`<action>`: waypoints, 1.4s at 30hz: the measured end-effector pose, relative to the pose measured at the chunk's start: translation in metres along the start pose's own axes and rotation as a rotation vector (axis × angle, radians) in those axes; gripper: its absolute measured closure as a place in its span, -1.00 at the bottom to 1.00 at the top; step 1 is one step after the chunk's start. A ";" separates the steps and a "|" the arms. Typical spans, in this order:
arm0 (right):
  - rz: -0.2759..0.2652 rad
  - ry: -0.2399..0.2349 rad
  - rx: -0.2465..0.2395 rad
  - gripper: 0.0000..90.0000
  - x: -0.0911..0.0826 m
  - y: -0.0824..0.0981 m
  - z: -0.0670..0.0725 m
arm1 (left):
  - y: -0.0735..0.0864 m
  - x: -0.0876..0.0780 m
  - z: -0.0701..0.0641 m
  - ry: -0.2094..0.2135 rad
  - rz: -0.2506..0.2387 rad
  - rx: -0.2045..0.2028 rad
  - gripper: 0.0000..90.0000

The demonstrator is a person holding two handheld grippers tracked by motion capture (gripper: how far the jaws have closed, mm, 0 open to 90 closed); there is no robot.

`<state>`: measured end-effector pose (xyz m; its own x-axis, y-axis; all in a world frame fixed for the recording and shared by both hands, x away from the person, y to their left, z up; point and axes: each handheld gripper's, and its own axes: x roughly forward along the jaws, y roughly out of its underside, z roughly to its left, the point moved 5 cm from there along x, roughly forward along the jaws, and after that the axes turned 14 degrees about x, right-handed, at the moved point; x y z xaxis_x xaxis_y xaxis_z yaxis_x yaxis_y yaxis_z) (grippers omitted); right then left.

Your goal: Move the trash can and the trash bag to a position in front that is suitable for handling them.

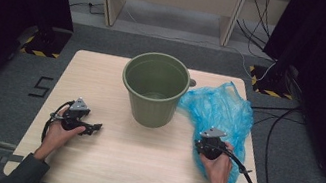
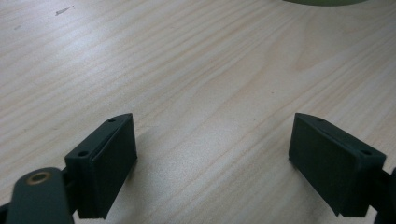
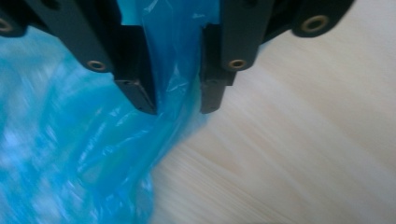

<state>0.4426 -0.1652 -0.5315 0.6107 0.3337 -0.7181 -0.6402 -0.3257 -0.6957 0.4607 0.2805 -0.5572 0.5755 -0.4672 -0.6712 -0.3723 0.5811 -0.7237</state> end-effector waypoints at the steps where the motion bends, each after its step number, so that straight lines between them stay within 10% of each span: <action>1: -0.013 -0.012 -0.001 0.34 -0.003 -0.002 0.005 | 0.000 0.000 0.000 0.000 0.000 0.000 -0.68; 8: -0.090 0.089 0.041 -0.18 -0.053 -0.006 -0.005 | 0.000 0.000 0.000 -0.001 0.000 0.000 -0.68; 13: -0.057 0.090 0.135 -0.29 -0.083 0.042 -0.019 | 0.010 -0.011 -0.003 0.008 -0.004 0.007 -0.68; 20: -0.005 0.035 0.188 -0.19 -0.064 0.071 -0.013 | 0.015 -0.017 -0.003 0.001 0.000 -0.001 -0.68; 35: -0.043 0.035 0.163 -0.32 -0.012 0.029 -0.027 | 0.015 -0.016 -0.003 -0.001 0.000 -0.002 -0.69; 42: -0.130 0.044 0.174 -0.34 -0.050 0.028 -0.031 | 0.015 -0.016 -0.003 -0.004 0.001 -0.005 -0.69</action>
<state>0.4089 -0.2183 -0.5153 0.7105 0.3228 -0.6253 -0.6234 -0.1235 -0.7721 0.4433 0.2946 -0.5576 0.5785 -0.4638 -0.6710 -0.3760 0.5784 -0.7239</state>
